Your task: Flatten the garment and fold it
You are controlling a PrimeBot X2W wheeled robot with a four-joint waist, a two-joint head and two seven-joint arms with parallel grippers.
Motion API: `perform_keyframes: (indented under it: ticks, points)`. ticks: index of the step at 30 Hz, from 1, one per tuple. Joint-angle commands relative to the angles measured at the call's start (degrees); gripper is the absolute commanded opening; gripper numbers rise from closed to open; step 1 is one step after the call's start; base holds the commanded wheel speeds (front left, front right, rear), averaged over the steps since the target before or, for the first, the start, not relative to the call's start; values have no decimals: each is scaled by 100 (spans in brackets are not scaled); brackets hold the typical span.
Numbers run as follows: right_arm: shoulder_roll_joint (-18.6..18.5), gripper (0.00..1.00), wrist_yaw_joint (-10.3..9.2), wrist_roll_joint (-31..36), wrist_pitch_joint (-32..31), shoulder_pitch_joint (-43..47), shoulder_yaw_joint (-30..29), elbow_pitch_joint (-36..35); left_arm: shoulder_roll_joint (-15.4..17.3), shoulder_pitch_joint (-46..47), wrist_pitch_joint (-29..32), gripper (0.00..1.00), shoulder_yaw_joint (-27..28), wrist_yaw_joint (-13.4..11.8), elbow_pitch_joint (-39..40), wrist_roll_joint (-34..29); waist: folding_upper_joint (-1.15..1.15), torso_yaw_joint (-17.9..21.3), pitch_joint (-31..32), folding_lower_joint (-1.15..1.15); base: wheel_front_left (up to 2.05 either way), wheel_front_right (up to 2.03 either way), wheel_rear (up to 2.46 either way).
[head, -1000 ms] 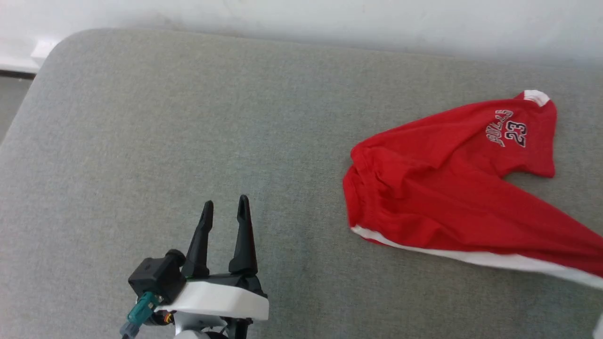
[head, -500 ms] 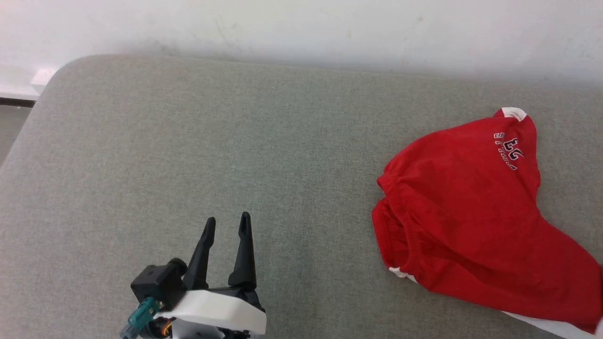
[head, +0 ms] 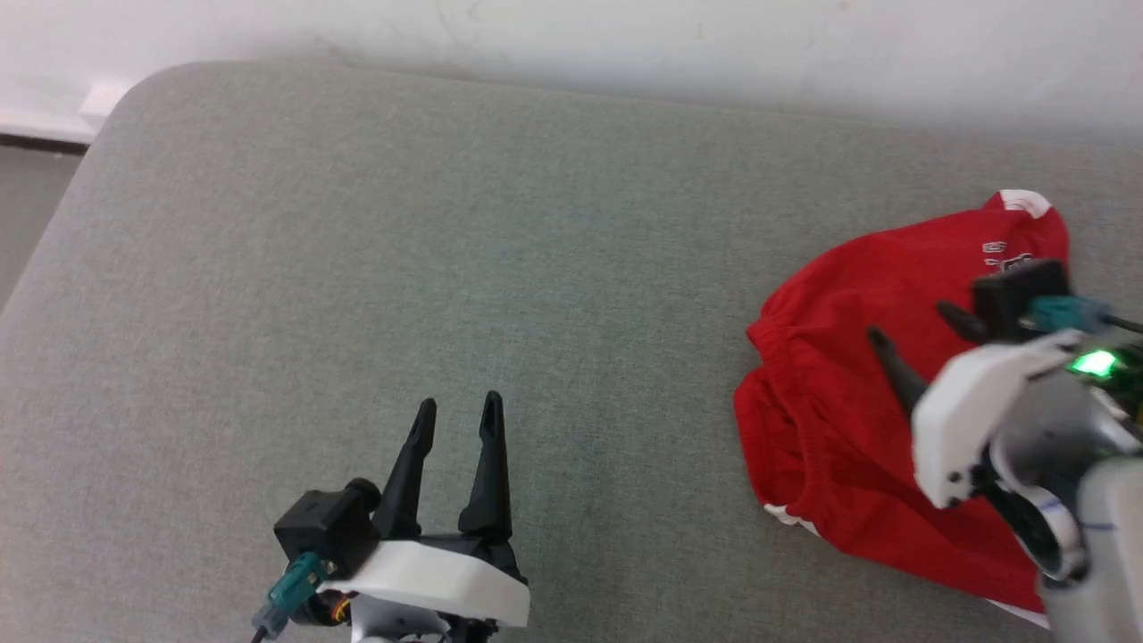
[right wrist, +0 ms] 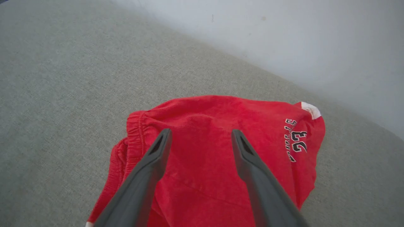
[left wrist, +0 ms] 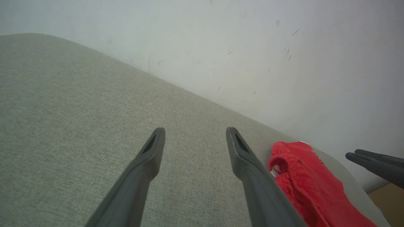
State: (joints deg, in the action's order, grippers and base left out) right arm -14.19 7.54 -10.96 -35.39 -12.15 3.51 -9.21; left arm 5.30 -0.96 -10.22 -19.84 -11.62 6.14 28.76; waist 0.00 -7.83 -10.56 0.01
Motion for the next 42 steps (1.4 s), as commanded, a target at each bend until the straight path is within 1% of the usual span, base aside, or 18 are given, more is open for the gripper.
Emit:
perform_keyframes:
  ticks: [1,3,7,12,13,14,15,16,17,23,31,32,34,37,38,39,40,42]
  points:
    - [-86,100,-5,-93,-125,-258,269,256,-34,109,-67,100,-29,56,-57,26,0,-182,-164,-1,0,0,0]
    - [-212,100,-5,-156,-289,-489,678,633,-58,173,-96,100,-85,87,-135,37,0,-298,-213,-1,0,0,0]
    - [-263,100,-5,-328,-448,-760,1274,1297,-106,283,-163,100,-164,119,-282,82,0,-520,-263,-1,0,0,0]
    - [-199,99,-5,-329,-462,-839,1519,2061,-143,354,-234,100,-242,156,-431,138,0,-724,-293,-1,0,0,0]
    - [-187,64,-5,-289,-458,-845,1524,2186,-149,364,-246,100,-252,160,-454,149,0,-754,-295,-1,0,0,0]
    - [-182,45,-5,-247,-449,-857,1544,2288,-153,370,-259,100,-257,161,-472,158,0,-773,-296,-1,0,0,0]
    - [-172,34,-5,-218,-429,-873,1545,2370,-157,372,-272,100,-259,159,-485,166,0,-787,-295,-1,0,0,0]
    - [-160,9,-5,-183,-395,-893,1528,2433,-160,372,-283,100,-259,158,-495,172,0,-795,-294,-1,0,0,0]
    - [-147,0,-5,-142,-356,-917,1513,2480,-161,369,-293,100,-256,155,-504,176,0,-797,-289,-1,0,0,0]
    - [31,0,-5,-77,-119,-1078,1544,2546,-150,344,-331,100,-214,135,-542,182,0,-705,-236,-1,0,0,0]
    - [758,0,-5,-319,182,-1478,1989,2567,-118,389,-325,100,-224,143,-569,191,0,-573,-156,-1,0,0,0]
    - [758,0,-5,-319,182,-1478,1989,2567,-118,389,-325,100,-224,143,-569,191,0,-573,-156,-1,0,0,0]
    - [932,0,-5,-317,325,-1606,2120,2738,-106,400,-303,100,-247,148,-574,193,0,-580,-126,-1,0,0,0]
    - [997,0,-5,-296,431,-1650,2141,2917,-104,405,-289,100,-263,148,-579,197,0,-591,-108,-1,0,0,0]
    - [1019,19,-5,-273,483,-1664,2138,3011,-103,405,-282,100,-273,148,-578,199,0,-597,-106,-1,0,0,0]
    - [1032,31,-5,-224,534,-1683,2146,3100,-104,403,-275,100,-286,151,-578,201,0,-601,-107,-1,0,0,0]
    - [1041,100,-5,-186,561,-1694,2175,3187,-104,401,-270,100,-298,154,-580,204,0,-603,-107,-1,0,0,0]
    - [1057,100,-5,-220,578,-1701,2224,3306,-104,394,-268,100,-307,154,-588,216,0,-585,-104,-1,0,0,0]
